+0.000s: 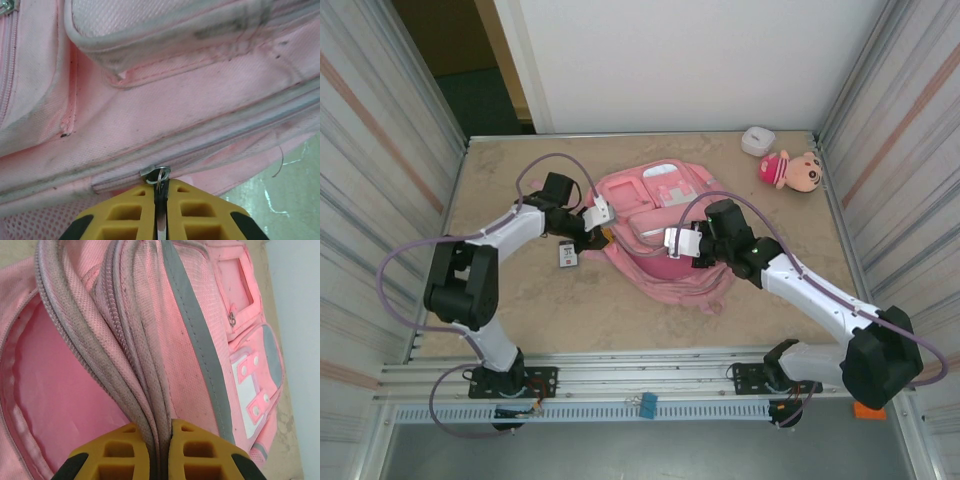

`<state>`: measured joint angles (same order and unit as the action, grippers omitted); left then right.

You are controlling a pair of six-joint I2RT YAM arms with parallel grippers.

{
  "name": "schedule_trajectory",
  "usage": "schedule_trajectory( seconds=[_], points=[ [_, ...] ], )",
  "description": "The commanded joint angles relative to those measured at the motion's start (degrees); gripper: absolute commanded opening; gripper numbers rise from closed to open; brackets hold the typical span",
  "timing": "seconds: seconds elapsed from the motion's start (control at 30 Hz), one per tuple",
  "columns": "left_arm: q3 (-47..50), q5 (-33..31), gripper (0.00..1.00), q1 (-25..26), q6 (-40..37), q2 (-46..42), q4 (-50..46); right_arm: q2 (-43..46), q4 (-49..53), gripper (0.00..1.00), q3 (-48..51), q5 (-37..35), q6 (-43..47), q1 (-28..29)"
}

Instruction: Pack books, pencil case, and school supplies into a backpack

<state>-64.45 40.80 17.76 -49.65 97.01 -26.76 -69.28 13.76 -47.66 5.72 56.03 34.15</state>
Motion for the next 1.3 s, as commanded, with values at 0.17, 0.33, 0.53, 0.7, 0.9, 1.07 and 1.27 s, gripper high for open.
schedule_trajectory(
  seconds=[0.17, 0.33, 0.53, 0.7, 0.9, 1.07, 1.27],
  points=[
    [4.42, -0.93, 0.0, 1.79, 6.1, -7.48, 0.43, -1.03, -7.01, 0.0, 0.72, -2.75, -4.86, 0.97],
    [5.86, -0.27, 0.0, 5.68, 9.78, -9.34, 1.79, -2.26, -8.44, 0.0, 0.75, -3.6, -6.39, 2.53],
    [9.45, 1.32, 0.0, 10.89, 17.25, -12.22, 8.11, -3.86, -10.69, 0.0, 1.74, -4.04, -8.75, 3.02],
    [13.22, -2.17, 0.0, 13.65, 24.95, -15.04, 14.37, -3.02, -9.22, 0.09, 1.99, -2.68, -14.46, 3.04],
    [17.62, -7.89, 0.0, 14.15, 29.37, -17.55, 18.43, 5.06, -3.09, 0.53, 1.7, 1.22, -40.41, 3.54],
    [19.35, -8.28, 0.0, 14.4, 30.87, -18.24, 20.81, 10.57, 3.29, 0.59, 2.38, 3.9, -72.2, 3.55],
    [19.2, -8.63, 0.0, 14.76, 31.04, -17.55, 21.38, 16.83, 2.66, 0.56, 8.63, 2.73, -98.16, 4.9]
  ],
)
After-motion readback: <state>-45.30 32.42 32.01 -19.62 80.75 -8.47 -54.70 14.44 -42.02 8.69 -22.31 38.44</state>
